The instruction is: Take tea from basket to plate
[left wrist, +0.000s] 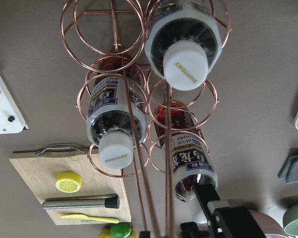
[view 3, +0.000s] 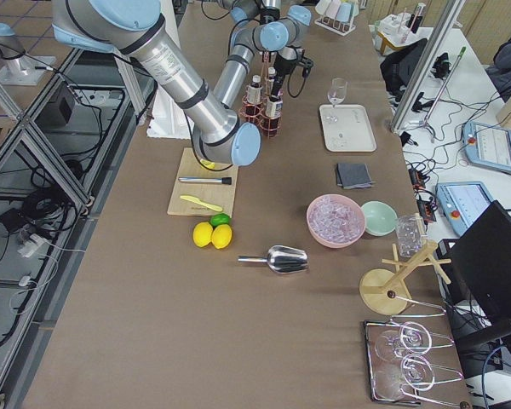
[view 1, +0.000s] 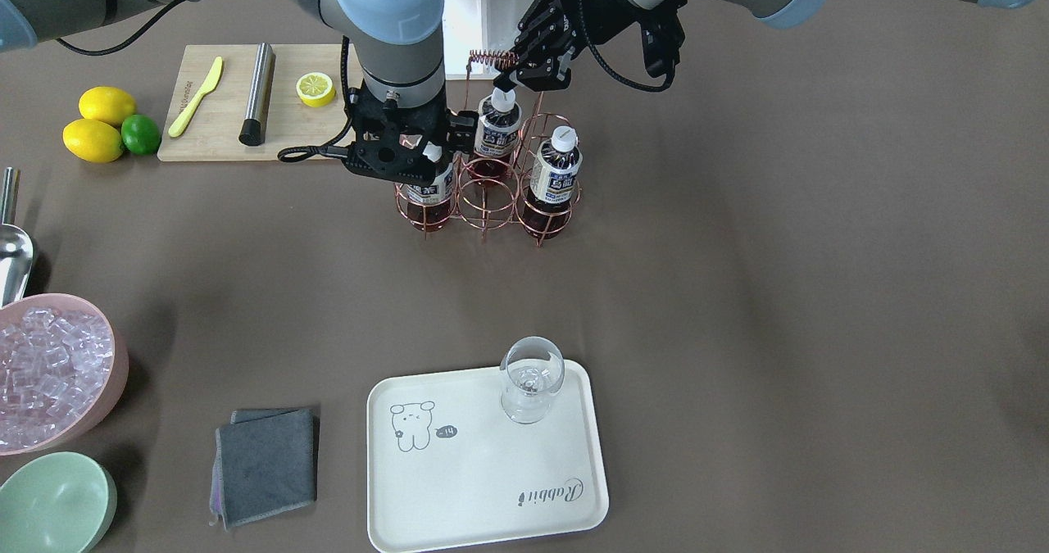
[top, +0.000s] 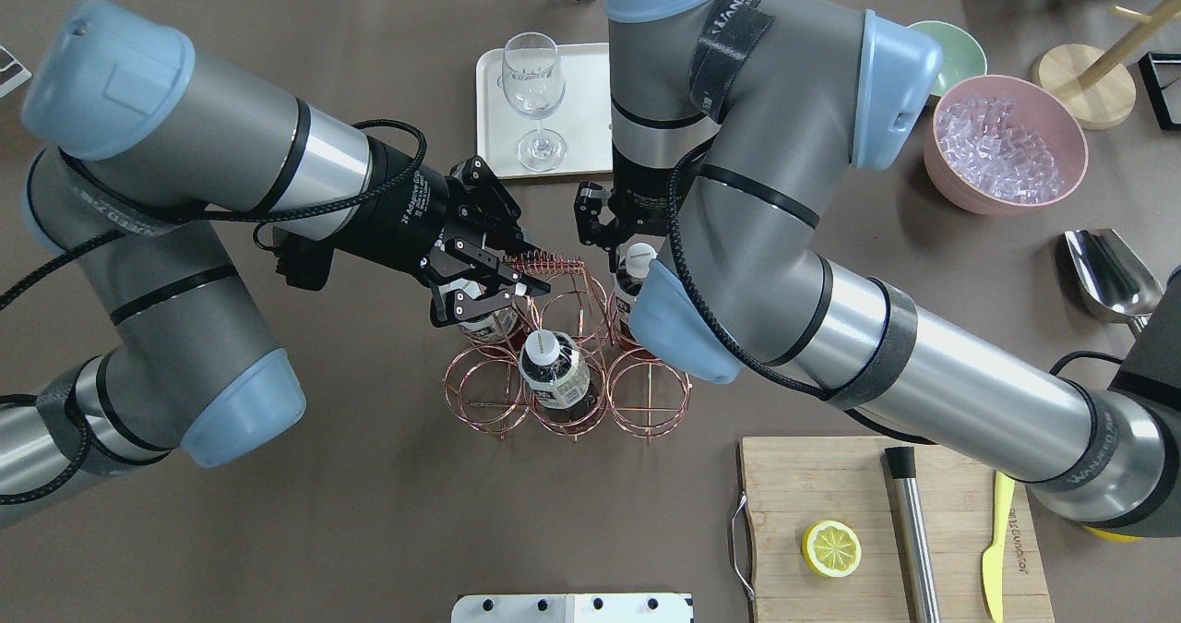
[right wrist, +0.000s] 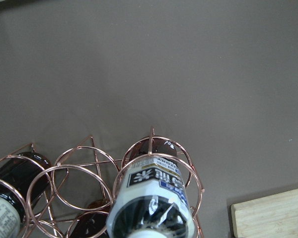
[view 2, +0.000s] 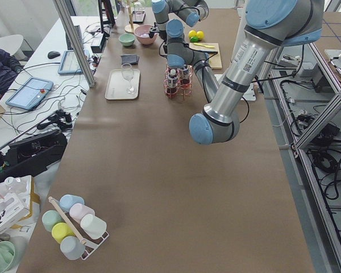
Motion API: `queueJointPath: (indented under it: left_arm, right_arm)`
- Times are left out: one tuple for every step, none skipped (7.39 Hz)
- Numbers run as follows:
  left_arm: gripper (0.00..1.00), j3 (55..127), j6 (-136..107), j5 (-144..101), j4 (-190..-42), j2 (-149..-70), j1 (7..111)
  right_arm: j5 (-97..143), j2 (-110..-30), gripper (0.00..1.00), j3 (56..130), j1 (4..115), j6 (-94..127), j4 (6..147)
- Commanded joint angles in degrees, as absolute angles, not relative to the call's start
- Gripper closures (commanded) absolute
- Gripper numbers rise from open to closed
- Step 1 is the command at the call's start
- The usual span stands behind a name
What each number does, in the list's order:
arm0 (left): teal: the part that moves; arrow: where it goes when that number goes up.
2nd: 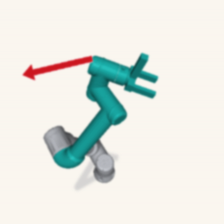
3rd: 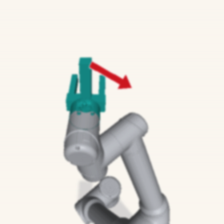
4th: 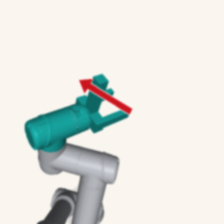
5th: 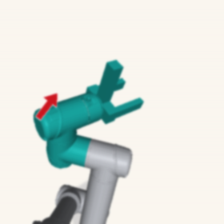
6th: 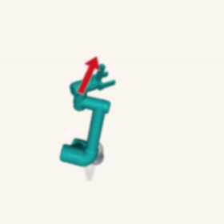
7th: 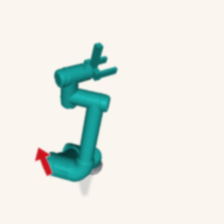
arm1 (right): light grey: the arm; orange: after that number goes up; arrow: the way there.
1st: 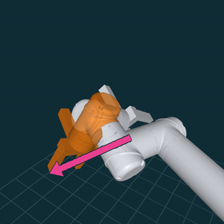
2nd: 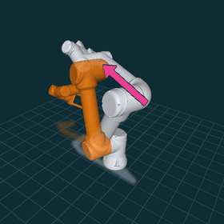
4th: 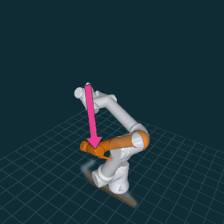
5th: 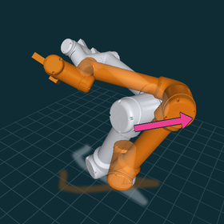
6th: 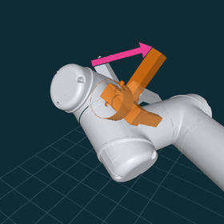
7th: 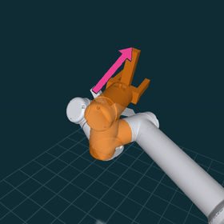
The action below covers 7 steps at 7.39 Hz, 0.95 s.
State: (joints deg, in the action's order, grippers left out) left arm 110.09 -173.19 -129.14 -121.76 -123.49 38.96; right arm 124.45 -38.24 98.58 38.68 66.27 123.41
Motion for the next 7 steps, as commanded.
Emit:
queueJointPath:
  left_arm:
    - [1.0,110.3,-173.58,-129.46,-122.52,-123.22,39.81]
    - [1.0,110.91,-173.67,-129.72,-122.52,-123.14,40.34]
    - [1.0,111.18,-173.67,-129.73,-122.43,-123.05,40.78]
    - [1.0,111.09,-173.67,-129.73,-122.43,-123.05,40.69]
    - [1.0,111.18,-173.67,-129.73,-122.52,-122.96,40.78]
    - [1.0,111.18,-173.67,-129.73,-122.52,-122.78,40.78]
    - [1.0,111.01,-173.58,-129.64,-122.43,-122.78,40.78]
  right_arm:
    - [124.37,-37.79,0.39,98.61,38.67,66.53,123.4]
    - [124.45,-37.79,0.43,98.79,38.67,67.58,123.4]
    - [124.37,-37.71,0.43,98.79,38.67,67.59,123.4]
    - [124.37,-37.62,0.43,98.62,38.67,67.59,123.4]
    - [124.28,-37.18,0.48,98.61,38.67,67.59,123.4]
    - [124.1,-37.09,0.66,98.7,38.67,67.59,123.4]
    - [124.1,-37.09,0.86,99.05,38.67,67.59,123.4]
